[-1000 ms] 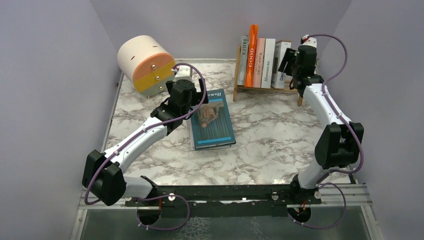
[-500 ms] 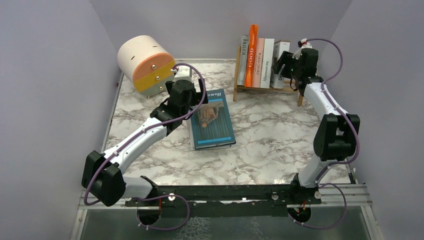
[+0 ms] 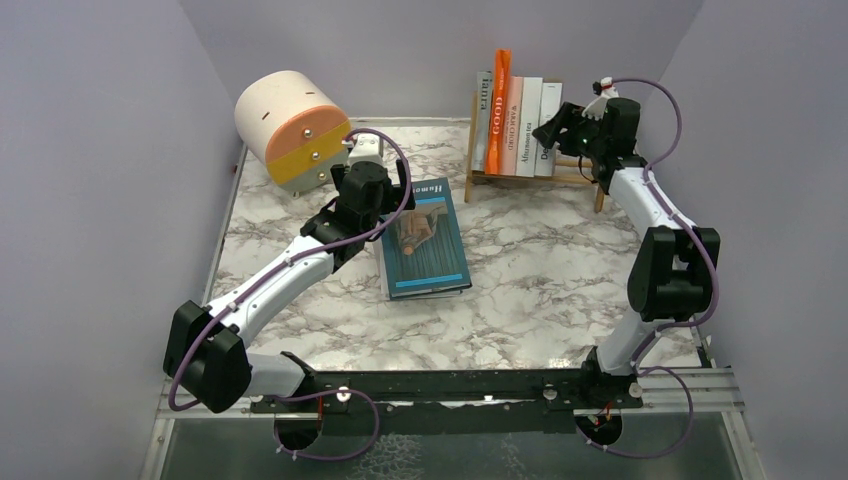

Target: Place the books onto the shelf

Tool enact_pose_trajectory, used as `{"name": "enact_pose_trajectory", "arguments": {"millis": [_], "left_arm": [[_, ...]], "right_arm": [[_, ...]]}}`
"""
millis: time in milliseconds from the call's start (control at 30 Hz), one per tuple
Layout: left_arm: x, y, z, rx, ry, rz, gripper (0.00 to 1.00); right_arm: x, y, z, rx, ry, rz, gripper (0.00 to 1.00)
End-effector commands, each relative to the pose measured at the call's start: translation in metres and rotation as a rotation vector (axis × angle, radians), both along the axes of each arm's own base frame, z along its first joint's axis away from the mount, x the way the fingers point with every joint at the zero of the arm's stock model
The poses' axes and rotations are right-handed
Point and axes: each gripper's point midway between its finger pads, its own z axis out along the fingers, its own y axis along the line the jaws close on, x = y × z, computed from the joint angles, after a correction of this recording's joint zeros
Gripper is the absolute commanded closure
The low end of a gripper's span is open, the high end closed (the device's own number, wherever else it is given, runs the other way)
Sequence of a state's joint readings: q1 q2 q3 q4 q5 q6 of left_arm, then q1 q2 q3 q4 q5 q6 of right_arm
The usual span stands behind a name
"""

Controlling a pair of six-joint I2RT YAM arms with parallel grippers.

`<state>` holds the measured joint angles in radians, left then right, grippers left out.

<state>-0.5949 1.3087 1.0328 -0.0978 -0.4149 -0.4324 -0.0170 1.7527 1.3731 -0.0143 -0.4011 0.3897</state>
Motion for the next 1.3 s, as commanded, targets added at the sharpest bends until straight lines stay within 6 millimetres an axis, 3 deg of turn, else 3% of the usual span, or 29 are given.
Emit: {"name": "enact_pose_trajectory", "arguments": {"millis": [0, 233, 400, 667, 800, 967, 1100, 1267], "left_arm": [[-0.002, 0.003, 0.008, -0.019, -0.023, -0.001, 0.01], [-0.003, 0.007, 0.008, -0.015, -0.022, 0.01, 0.01], [-0.005, 0.009, 0.009, -0.021, -0.029, 0.018, 0.01], [-0.008, 0.013, 0.012, -0.027, -0.036, 0.028, 0.01], [-0.01, 0.013, 0.009, -0.03, -0.026, 0.023, 0.01], [-0.019, 0.015, -0.003, -0.034, 0.001, 0.018, 0.01], [-0.029, 0.02, -0.024, -0.033, 0.039, 0.023, 0.01], [-0.037, 0.014, -0.046, -0.069, 0.089, -0.003, 0.01]], "right_arm": [[-0.006, 0.017, 0.017, 0.044, -0.051, 0.068, 0.33], [-0.011, -0.008, 0.023, -0.014, -0.055, -0.08, 0.31], [-0.021, -0.029, 0.026, -0.072, -0.055, -0.182, 0.19], [-0.046, -0.035, 0.049, -0.094, -0.113, -0.21, 0.08], [-0.062, -0.028, 0.053, -0.089, -0.114, -0.168, 0.08], [-0.106, 0.004, 0.058, -0.011, -0.126, -0.001, 0.12], [-0.139, 0.019, 0.065, 0.029, -0.145, 0.078, 0.04], [-0.177, 0.044, 0.046, 0.037, -0.098, 0.186, 0.02]]}}
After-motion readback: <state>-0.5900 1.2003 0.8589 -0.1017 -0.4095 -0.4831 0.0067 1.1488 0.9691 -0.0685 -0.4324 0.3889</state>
